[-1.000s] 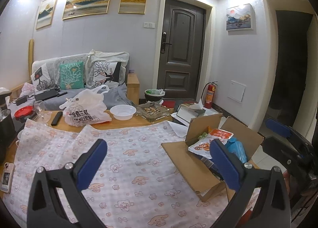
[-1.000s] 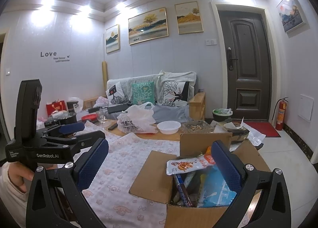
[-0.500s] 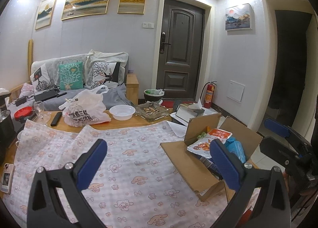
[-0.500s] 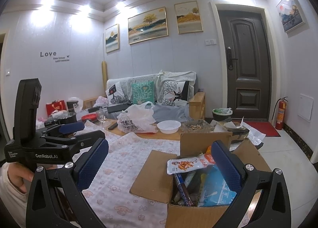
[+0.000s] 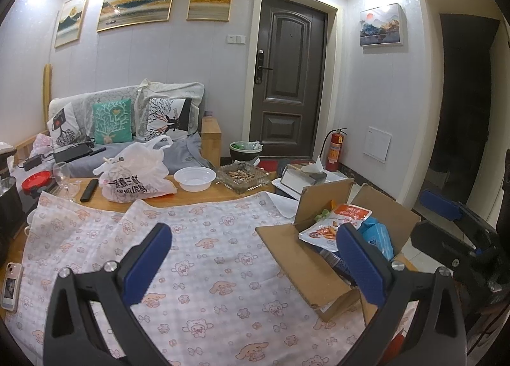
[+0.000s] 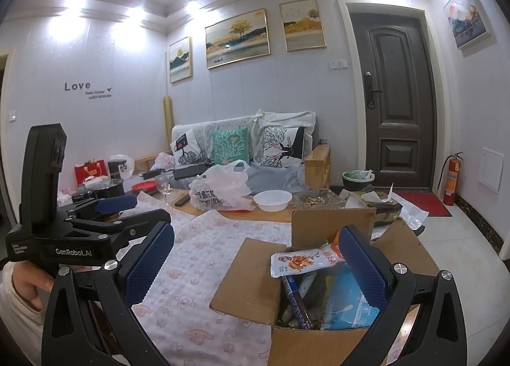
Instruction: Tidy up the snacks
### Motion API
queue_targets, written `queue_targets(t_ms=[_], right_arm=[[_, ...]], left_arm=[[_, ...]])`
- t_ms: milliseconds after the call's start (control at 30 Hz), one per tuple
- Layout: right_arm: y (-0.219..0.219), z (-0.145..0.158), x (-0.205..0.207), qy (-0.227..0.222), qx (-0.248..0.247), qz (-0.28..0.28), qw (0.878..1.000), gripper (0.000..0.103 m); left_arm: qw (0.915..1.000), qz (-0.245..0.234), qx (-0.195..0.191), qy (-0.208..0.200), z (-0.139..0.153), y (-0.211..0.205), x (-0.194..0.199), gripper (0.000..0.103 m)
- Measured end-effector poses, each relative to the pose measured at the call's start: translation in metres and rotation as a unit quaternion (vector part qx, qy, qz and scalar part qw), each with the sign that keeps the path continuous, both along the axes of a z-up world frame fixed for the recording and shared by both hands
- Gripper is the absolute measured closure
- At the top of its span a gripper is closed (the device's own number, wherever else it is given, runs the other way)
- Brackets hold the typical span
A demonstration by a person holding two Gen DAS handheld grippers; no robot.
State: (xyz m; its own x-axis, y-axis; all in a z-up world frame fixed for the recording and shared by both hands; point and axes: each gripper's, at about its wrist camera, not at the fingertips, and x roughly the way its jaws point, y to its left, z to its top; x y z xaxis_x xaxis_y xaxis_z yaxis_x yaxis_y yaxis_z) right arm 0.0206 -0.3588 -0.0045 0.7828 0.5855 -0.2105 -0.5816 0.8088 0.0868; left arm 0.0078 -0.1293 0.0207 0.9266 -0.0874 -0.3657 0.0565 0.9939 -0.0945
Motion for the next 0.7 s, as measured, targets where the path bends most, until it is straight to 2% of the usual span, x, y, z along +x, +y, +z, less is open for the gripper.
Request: queue_targets(t_ms=[700], right_arm=[[0.0013, -0.0002, 0.0002, 0.001, 0.000, 0.000, 1.000, 0.000]], left_arm=[[0.9999, -0.014, 0.003, 0.001, 0.0005, -0.0047, -0.0006, 0.001]])
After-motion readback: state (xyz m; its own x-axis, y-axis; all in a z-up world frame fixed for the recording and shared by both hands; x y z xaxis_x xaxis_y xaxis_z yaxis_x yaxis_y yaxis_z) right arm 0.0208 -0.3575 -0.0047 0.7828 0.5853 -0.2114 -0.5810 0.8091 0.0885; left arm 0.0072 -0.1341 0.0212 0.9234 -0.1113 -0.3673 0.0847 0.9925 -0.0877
